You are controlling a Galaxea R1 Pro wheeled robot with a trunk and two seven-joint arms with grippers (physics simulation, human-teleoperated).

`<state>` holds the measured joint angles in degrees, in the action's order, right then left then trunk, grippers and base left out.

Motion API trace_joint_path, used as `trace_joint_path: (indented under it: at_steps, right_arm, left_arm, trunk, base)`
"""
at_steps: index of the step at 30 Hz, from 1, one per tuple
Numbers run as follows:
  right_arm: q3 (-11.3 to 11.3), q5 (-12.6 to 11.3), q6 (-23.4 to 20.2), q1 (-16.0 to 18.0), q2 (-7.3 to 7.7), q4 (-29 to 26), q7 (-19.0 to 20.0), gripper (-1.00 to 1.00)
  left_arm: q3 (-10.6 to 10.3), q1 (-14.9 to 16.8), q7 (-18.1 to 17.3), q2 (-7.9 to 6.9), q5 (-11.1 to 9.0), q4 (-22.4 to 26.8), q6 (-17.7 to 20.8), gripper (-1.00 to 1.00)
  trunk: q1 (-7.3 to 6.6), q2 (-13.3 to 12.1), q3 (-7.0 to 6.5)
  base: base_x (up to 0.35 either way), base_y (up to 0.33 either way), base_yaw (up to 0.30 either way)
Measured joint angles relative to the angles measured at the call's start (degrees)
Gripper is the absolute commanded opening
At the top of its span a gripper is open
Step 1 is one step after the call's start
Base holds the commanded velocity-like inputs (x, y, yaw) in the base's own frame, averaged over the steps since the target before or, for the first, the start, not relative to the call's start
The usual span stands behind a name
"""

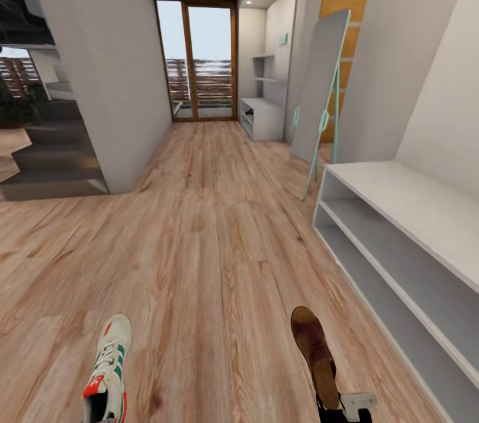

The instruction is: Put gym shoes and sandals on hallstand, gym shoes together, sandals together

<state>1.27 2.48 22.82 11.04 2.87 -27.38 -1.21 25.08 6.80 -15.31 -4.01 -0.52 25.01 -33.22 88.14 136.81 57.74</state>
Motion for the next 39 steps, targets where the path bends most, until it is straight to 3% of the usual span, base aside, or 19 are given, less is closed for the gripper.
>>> trace_joint_path:
  at_steps: [16,39]
  right_arm:
    - [0.0,-0.1,0.0,0.0,0.00,0.0,0.0,-1.00]
    - [0.0,-0.1,0.0,0.0,0.00,0.0,0.0,-1.00]
  left_arm:
    - [0.0,0.0,0.0,0.02,0.0,0.0,-0.1,-1.00]
    - [0.0,0.0,0.0,0.02,0.0,0.0,-0.1,-1.00]
  trunk:
    - [0.00,0.0,-0.10]
    - [0.00,0.0,-0.11]
  base:
    - [0.339,0.000,0.092]
    - [0.339,0.000,0.004]
